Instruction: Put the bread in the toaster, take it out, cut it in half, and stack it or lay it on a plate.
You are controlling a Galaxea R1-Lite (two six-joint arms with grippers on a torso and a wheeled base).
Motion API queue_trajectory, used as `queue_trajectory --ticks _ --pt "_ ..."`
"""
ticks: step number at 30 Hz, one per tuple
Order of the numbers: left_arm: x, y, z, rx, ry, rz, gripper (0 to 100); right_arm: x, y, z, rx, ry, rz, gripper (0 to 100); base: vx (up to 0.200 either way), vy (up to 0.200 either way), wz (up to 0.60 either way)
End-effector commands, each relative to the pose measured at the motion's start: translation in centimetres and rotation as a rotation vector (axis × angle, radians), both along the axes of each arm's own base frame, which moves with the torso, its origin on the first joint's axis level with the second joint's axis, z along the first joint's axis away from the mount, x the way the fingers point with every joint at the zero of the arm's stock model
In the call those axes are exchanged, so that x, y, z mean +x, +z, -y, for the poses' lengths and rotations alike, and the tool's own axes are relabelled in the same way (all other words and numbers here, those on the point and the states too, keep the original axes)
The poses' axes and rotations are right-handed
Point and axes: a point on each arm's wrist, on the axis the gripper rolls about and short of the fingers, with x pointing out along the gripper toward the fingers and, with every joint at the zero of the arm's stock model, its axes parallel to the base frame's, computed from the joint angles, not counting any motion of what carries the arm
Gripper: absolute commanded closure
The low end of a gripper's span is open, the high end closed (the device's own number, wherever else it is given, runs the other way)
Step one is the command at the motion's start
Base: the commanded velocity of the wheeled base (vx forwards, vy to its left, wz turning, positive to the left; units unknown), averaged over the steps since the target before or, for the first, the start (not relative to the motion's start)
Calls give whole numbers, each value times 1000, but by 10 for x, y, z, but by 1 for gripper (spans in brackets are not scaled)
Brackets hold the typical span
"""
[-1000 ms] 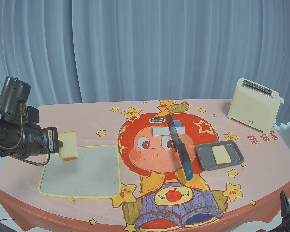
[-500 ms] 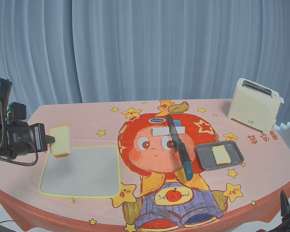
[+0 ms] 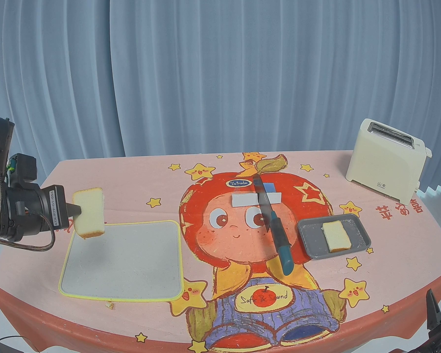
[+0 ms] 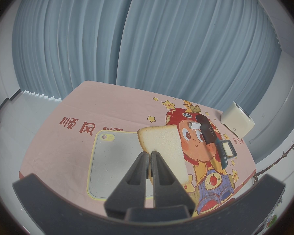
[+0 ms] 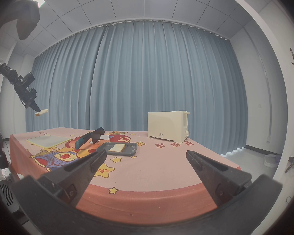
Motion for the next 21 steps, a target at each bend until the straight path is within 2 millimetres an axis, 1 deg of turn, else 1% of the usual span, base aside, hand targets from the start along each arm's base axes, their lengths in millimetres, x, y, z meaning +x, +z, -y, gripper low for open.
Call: queue_trajectory --ticks 1,12,21 --pt "0 -1 0 2 3 -2 100 0 -5 0 0 1 -1 0 0 0 0" --pt "0 -1 0 5 4 -8 100 0 -5 0 0 1 -1 0 0 0 0" --pt "0 -2 0 6 4 -9 100 0 -5 0 0 1 -1 0 0 -200 0"
